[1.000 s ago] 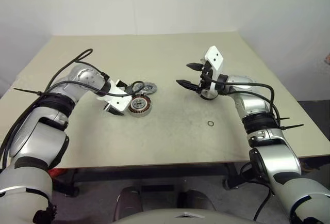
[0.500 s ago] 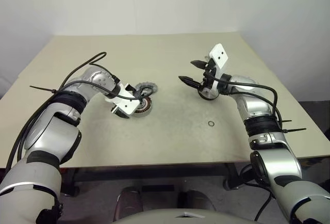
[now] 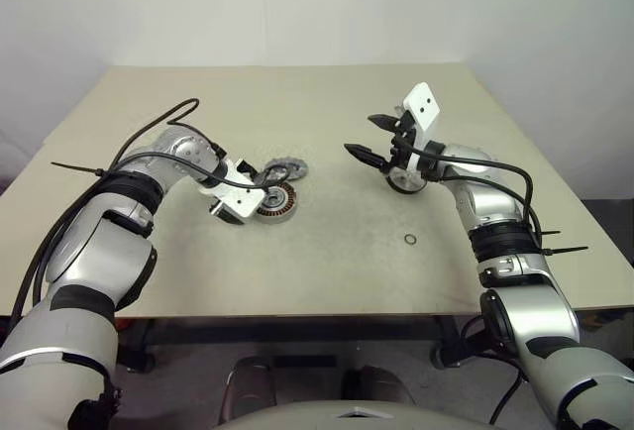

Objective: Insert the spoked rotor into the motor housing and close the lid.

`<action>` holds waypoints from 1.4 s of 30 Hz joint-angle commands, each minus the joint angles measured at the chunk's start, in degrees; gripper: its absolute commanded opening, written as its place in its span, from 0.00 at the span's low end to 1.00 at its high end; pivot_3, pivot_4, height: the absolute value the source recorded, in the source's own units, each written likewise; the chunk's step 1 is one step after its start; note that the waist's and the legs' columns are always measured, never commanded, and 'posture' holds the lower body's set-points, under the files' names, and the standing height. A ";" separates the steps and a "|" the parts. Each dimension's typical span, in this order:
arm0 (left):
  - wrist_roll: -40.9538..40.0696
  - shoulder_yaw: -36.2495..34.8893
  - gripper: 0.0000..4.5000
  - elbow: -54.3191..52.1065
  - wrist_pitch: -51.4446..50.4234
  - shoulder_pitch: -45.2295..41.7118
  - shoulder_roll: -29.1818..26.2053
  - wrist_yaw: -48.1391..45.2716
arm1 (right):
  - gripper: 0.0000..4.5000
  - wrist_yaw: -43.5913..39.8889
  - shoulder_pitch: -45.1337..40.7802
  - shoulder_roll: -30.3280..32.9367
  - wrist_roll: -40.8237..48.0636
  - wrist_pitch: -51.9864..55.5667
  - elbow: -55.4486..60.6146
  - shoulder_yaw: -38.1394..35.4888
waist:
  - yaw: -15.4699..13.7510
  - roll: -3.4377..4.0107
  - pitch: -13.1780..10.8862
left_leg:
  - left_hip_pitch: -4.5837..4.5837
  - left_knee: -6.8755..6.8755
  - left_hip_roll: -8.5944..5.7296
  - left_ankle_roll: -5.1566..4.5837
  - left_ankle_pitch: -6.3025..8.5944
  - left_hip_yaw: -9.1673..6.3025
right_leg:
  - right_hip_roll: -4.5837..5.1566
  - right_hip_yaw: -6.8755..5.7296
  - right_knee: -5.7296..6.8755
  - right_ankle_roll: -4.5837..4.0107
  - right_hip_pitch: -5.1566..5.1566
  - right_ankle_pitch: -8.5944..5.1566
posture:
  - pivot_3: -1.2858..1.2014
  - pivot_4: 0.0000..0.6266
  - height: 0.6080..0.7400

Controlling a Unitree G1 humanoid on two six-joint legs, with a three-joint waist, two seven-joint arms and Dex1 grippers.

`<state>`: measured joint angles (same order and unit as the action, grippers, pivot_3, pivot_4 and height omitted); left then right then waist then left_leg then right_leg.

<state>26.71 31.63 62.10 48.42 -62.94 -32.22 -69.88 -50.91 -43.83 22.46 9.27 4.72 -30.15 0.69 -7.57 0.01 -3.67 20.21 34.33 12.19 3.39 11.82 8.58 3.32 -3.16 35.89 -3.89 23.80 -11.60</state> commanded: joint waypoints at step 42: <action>3.86 0.61 0.40 5.20 2.93 -4.29 3.85 6.99 | 0.98 2.46 -0.75 0.33 1.25 -0.57 2.91 -1.87 | -1.12 0.04 0.02 | -0.25 -0.07 -0.04 0.11 -0.07 -0.01 | 0.06 0.00 -0.08 0.08 -0.51 0.02 | 0.52 0.00 1.00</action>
<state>31.78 33.15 68.13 50.89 -65.42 -29.04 -62.55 -48.71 -42.93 22.46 9.45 4.98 -28.50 0.11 -8.69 0.05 -3.65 19.97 34.26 12.14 3.51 11.75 8.56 3.38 -3.16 35.80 -3.82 23.29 -11.58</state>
